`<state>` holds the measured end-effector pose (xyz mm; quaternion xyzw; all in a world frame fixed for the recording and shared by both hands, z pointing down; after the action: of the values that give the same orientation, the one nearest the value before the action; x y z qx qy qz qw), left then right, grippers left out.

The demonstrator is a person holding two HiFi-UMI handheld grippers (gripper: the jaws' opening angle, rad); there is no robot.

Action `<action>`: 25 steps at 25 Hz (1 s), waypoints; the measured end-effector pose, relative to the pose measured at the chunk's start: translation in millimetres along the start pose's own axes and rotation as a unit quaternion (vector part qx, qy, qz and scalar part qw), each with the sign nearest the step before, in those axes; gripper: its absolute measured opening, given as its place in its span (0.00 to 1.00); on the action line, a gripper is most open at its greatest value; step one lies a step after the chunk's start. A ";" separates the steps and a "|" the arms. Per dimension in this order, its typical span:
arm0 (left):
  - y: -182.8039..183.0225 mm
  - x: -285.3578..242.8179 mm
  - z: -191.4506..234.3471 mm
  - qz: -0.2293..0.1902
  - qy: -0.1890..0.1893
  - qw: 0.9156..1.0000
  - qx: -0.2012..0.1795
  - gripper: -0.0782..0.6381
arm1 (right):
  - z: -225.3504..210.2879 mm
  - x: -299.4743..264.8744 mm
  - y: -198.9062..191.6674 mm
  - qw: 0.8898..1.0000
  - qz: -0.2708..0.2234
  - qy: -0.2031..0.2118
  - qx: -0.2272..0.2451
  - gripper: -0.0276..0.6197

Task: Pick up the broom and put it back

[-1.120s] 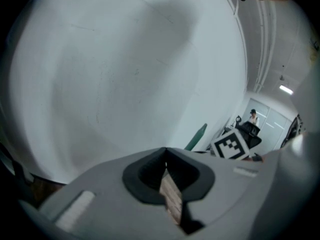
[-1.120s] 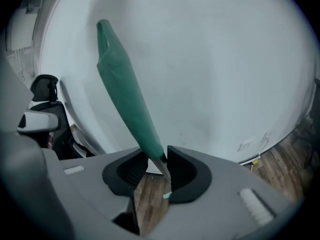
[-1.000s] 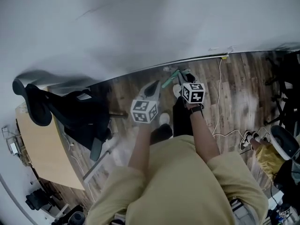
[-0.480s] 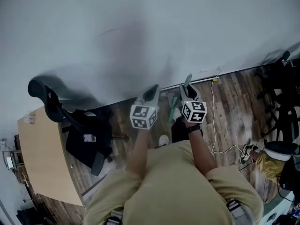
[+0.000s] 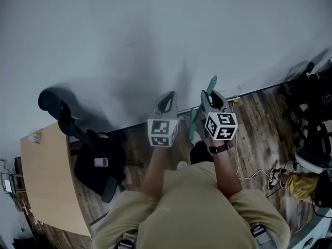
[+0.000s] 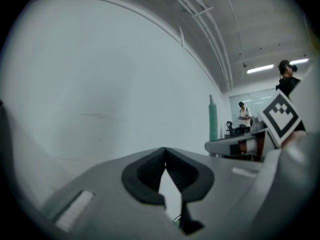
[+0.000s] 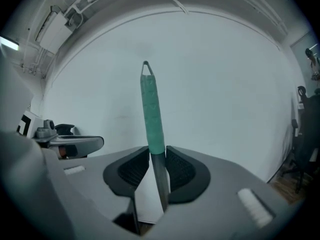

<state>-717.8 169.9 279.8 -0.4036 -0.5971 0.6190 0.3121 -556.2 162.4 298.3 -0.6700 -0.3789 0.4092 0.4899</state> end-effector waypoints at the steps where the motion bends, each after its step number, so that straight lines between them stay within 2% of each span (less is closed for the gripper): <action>1: 4.4 3.2 0.7 -0.004 0.004 1.000 0.002 0.10 | 4.5 4.1 7.8 1.000 -0.011 0.001 0.005 0.21; 4: 15.3 11.6 5.6 -0.018 0.014 1.000 0.007 0.10 | 16.9 13.6 28.7 0.999 -0.038 0.004 0.018 0.21; 9: 38.6 25.0 5.0 -0.060 -0.004 0.998 0.010 0.10 | 28.2 22.0 45.5 0.998 -0.057 0.009 0.020 0.21; 14: 57.2 28.0 0.3 -0.067 -0.003 0.997 -0.023 0.10 | 30.8 30.5 54.5 0.998 -0.062 0.008 0.025 0.20; 19: 55.4 14.6 -15.1 -0.071 -0.029 0.997 0.014 0.11 | 18.0 48.4 58.0 0.997 -0.071 -0.003 0.030 0.19; 25: 53.9 -20.3 -56.0 -0.049 -0.068 0.996 0.026 0.11 | -22.9 65.3 61.2 0.997 -0.070 -0.027 0.014 0.19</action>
<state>-654.1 174.6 231.1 -0.3227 -0.6199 0.6438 0.3116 -503.9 199.6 231.8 -0.6237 -0.4319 0.3976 0.5162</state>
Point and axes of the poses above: the fingertips, and each gripper's own axes: x backward along the fingers, z to its left, y out of its top, the point moved 5 cm from there along x, backward along the fingers, and after that the axes turned 2 degrees about z, right-handed, at the moved point
